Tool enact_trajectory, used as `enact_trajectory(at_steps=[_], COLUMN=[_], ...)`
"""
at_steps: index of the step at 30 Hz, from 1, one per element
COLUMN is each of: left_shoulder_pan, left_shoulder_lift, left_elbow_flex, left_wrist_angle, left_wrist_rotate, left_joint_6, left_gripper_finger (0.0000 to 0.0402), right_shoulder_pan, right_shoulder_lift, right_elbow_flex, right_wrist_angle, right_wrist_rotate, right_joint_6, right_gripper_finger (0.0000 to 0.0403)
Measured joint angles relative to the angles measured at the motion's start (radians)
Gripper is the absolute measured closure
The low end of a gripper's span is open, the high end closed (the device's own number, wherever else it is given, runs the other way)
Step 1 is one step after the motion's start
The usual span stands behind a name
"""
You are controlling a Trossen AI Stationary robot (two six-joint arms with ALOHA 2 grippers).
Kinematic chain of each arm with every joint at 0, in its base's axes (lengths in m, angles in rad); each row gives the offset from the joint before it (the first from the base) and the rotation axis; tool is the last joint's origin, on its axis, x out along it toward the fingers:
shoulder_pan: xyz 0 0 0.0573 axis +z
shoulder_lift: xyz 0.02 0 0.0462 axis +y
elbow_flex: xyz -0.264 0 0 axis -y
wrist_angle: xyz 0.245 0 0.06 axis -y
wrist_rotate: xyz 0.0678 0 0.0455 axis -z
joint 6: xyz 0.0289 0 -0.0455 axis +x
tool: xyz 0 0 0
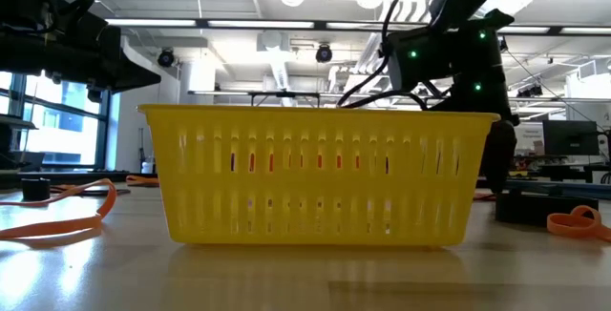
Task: Sort rubber bands into baskets
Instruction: Put the purple rubber band into the orange bin
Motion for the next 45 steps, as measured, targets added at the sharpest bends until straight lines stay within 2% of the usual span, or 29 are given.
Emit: enact_trajectory(at_steps=[9,19,24,35,42,45], left_shoulder_pan=[0.000,0.000,0.000,0.000,0.000,0.000], left_shoulder_lift=[0.000,0.000,0.000,0.000,0.000,0.000], left_elbow_flex=[0.000,0.000,0.000,0.000,0.000,0.000], left_wrist_angle=[0.000,0.000,0.000,0.000,0.000,0.000], left_wrist_rotate=[0.000,0.000,0.000,0.000,0.000,0.000], left_joint_6=[0.000,0.000,0.000,0.000,0.000,0.000], left_gripper_finger=[0.0401,0.0402,0.0401,0.0402,0.0402,0.0401], right_shoulder_pan=[-0.038,-0.043,-0.043,-0.043,-0.041,-0.041], right_shoulder_lift=[0.000,0.000,0.000,-0.003,0.000,0.000], right_elbow_flex=[0.000,0.000,0.000,-0.059,-0.022,0.012], right_wrist_angle=[0.019,0.027,0.023,0.052,0.020,-0.011], right_wrist_rotate=[-0.017,-0.027,-0.026,-0.078,-0.086,-0.086], right_joint_6=[-0.038,-0.057,-0.071,-0.071,-0.071,-0.070], right_gripper_finger=[0.0349,0.0308,0.0306,0.0335,0.0391,0.0398])
